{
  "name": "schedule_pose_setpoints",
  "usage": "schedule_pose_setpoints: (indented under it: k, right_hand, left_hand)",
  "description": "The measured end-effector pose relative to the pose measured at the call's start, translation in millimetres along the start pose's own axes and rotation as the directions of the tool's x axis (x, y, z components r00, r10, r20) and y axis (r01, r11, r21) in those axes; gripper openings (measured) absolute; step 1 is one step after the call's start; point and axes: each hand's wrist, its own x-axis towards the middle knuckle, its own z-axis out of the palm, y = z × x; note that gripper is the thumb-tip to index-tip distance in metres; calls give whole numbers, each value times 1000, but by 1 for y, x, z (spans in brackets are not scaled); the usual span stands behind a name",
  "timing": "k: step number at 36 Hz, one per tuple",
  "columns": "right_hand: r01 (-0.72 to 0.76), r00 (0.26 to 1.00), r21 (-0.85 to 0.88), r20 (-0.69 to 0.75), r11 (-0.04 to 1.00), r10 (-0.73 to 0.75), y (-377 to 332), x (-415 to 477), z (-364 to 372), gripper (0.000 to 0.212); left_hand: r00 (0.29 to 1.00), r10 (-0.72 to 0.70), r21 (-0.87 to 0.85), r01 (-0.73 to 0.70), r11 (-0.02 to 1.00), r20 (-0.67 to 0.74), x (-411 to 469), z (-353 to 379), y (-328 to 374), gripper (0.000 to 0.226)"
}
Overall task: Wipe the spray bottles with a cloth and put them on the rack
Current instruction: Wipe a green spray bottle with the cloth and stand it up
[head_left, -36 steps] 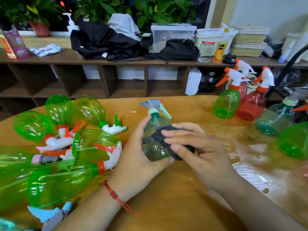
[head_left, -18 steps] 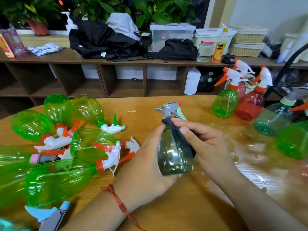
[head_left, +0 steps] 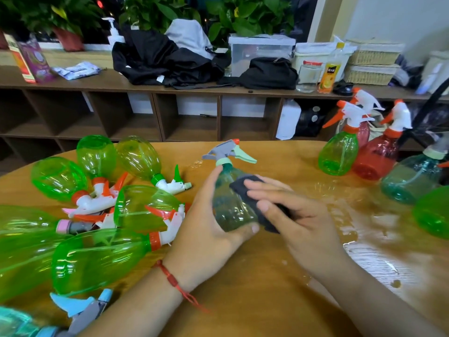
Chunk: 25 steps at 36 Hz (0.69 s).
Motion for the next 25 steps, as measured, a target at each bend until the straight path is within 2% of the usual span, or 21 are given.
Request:
schedule_pose_setpoints:
  k: [3,5,7,9,11,14,17,21,25]
  right_hand:
    - [-192,971,194,-107,962,215,-4,4,-6,24]
    - [-292,938,301,-94,908,333,-6,5,-11,27]
    - [-336,915,459,-47,822,400,-7,7,-13,28]
    - [-317,919,536,-29,782,393,-12,8,-13,29]
    - [-267,943,504,-41,822,331,-14,8,-12,27]
    - [-213,966,352,-64,911,251,-8,8,-11,26]
    - [-188,976,256,-60,948,210,-5,8,-6,28]
    - [-140,987,184,-46,973,151,-5,6,-1,28]
    - [-23,1000,45,12,999,23,-4,1,0,25]
  left_hand:
    - [997,72,79,-75,994,41,-6,8,6,115]
    - [990,111,97,-119,988,82,-11,12,12,115]
    - [984,145,107,-157,982,106,-12,14,16,114]
    - [979,156,127,-172,977,129,-11,12,16,115]
    - [978,156,189,-181,965,141,-8,9,13,118]
    - [975,176,284,-209,936,137,-4,10,9,116]
    - [977,165,266,-196,944,134,-4,16,5,112]
    - [986,156,241,-165,956,57,-8,17,5,111]
    - [993,109,140,-102,985,-40,-3,11,4,116]
